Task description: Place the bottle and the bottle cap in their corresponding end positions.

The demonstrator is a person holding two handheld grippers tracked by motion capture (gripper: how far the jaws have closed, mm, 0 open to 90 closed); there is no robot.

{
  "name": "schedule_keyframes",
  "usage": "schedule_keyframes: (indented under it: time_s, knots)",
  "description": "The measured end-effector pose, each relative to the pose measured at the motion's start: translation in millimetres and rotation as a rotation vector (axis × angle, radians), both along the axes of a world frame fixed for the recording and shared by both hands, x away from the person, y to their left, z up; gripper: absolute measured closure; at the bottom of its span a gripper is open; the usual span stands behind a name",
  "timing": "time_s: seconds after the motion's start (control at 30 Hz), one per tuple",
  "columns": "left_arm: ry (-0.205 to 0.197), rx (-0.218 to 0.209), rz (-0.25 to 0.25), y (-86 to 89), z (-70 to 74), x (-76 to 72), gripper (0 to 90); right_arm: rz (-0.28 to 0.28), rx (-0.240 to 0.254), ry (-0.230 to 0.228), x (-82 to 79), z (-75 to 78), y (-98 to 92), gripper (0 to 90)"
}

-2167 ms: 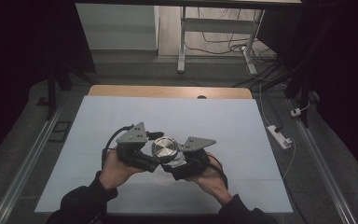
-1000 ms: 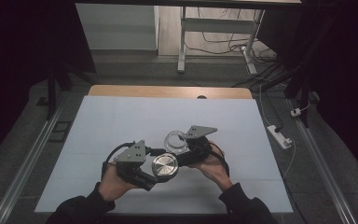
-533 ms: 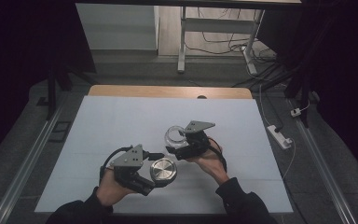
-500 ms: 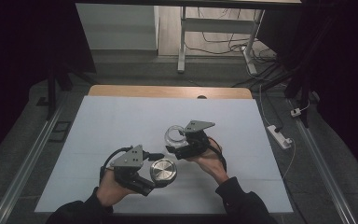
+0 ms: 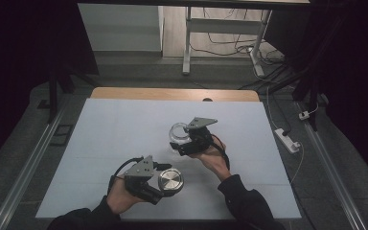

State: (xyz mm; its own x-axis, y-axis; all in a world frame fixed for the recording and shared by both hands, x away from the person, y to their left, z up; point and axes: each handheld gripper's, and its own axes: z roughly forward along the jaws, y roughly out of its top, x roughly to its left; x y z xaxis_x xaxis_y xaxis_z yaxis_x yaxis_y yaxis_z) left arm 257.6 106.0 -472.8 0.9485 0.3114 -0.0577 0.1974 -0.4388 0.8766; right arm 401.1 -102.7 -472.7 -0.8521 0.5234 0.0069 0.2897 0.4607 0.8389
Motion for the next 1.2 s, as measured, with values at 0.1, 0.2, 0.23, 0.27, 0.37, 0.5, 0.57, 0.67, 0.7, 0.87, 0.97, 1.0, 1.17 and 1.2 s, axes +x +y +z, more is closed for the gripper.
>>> schedule_keyframes:
  time_s: [0.1,0.2,0.23,0.27,0.37,0.5,0.57,0.67,0.7,0.87,0.97,1.0,1.17,1.2]
  knots:
    - [0.002,0.0,0.01,-1.5,-7.5,3.3,20.8,-0.007,-0.003,0.002,6.9,-3.1,5.0,15.1]
    - [-0.003,0.007,0.017,-3.5,-16.0,7.1,20.8,-0.011,-0.007,0.003,10.5,-5.0,7.0,15.1]
    - [-0.007,0.011,0.019,-4.6,-19.2,8.4,20.8,-0.016,-0.011,0.001,12.0,-6.0,7.9,15.1]
    - [-0.009,0.018,0.021,-5.7,-22.3,9.9,20.8,-0.018,-0.015,0.001,15.6,-8.3,9.3,15.1]
    - [-0.023,0.037,0.025,-10.0,-31.4,14.8,20.8,-0.026,-0.022,0.0,18.7,-10.5,10.5,15.1]
    - [-0.031,0.063,0.052,-15.8,-42.1,23.3,20.8,-0.04,-0.023,0.002,24.2,-14.0,12.9,15.1]
    - [-0.027,0.072,0.065,-18.1,-47.0,27.9,20.8,-0.043,-0.028,0.001,26.3,-15.2,14.5,15.1]
    - [-0.025,0.094,0.082,-21.6,-53.4,33.4,20.8,-0.049,-0.03,0.005,31.3,-19.0,18.0,15.1]
    - [-0.026,0.102,0.087,-22.5,-55.1,35.1,20.8,-0.049,-0.03,0.005,31.3,-19.0,18.0,15.1]
    - [-0.03,0.116,0.133,-25.5,-58.9,43.3,20.8,-0.063,-0.037,0.007,37.1,-24.9,21.5,15.1]
    - [-0.036,0.114,0.154,-26.8,-59.7,48.5,20.8,-0.074,-0.035,0.005,40.9,-26.9,22.6,15.1]
    - [-0.035,0.115,0.157,-27.1,-60.6,50.1,20.8,-0.077,-0.032,0.004,42.0,-27.4,23.0,15.1]
    - [-0.017,0.155,0.18,-31.7,-66.0,56.5,20.7,-0.101,-0.024,-0.005,48.4,-29.1,23.9,15.1]
    - [-0.02,0.161,0.179,-32.5,-65.9,56.2,20.7,-0.104,-0.022,-0.007,49.8,-30.0,23.7,15.1]
